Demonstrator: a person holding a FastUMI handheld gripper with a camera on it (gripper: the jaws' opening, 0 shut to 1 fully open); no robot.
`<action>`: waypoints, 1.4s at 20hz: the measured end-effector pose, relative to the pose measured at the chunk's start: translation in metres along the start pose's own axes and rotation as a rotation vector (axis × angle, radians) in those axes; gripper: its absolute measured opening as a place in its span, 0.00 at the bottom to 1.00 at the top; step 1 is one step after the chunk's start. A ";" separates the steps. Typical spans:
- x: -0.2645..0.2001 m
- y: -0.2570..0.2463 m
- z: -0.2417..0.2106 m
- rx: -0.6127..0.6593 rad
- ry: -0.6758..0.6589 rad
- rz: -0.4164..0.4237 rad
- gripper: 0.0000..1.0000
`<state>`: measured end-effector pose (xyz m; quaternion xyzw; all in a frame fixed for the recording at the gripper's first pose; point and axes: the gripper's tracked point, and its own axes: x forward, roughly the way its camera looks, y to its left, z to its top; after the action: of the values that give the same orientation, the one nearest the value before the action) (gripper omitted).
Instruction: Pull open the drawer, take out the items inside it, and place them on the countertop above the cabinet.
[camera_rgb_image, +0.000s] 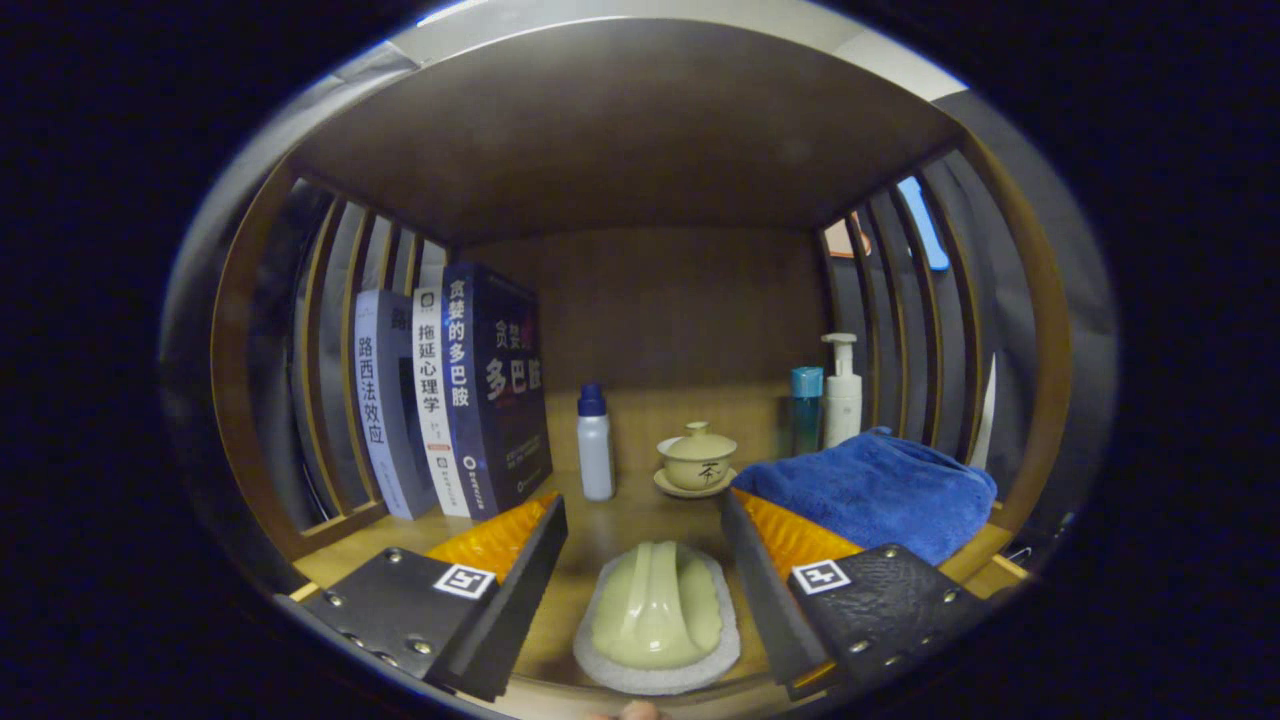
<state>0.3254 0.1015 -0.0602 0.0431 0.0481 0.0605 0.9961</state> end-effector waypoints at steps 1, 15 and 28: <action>-0.001 -0.002 0.003 0.003 -0.012 -0.004 0.95; -0.102 0.011 0.113 -0.031 -0.275 0.003 0.98; -0.249 -0.014 0.038 0.002 -0.155 -0.123 0.98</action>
<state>0.0852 0.0532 -0.0011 0.0455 -0.0264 -0.0045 0.9986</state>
